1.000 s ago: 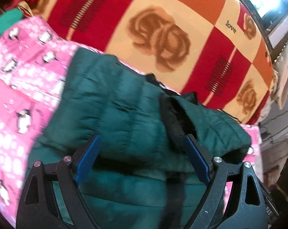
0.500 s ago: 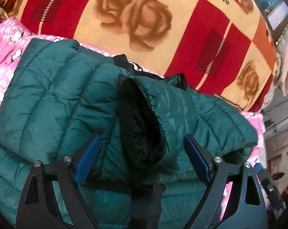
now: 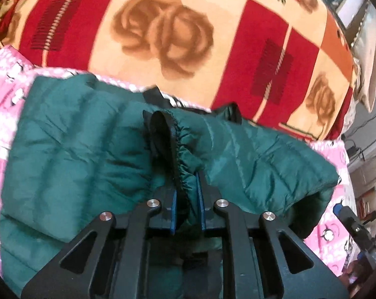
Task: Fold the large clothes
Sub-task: 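Pinch the sleeve cuff with the left tool while the right tool releases it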
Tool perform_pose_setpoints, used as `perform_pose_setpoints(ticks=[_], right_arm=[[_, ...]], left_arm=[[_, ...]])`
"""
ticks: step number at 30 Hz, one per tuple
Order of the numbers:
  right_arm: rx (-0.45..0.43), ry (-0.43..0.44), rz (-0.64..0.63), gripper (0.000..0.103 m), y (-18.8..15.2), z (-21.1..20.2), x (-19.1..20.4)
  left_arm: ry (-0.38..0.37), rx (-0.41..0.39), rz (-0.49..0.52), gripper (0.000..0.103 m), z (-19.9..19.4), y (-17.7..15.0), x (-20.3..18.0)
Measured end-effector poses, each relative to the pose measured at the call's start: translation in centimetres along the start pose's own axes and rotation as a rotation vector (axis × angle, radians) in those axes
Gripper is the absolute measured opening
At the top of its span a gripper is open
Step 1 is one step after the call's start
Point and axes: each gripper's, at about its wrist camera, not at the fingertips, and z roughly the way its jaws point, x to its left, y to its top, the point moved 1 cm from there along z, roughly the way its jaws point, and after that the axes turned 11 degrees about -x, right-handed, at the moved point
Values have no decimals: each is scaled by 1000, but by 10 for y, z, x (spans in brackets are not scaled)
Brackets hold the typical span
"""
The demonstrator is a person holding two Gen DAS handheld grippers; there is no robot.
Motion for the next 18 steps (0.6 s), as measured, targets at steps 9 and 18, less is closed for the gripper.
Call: perform_pose_setpoints(ticks=[9, 18], right_arm=[[-2, -10, 99, 46, 3, 16, -16], [98, -10, -10, 46, -9, 91, 5]], left_arm=[[95, -99, 27, 8, -53, 39, 57], [156, -59, 38, 8, -51, 17, 99]])
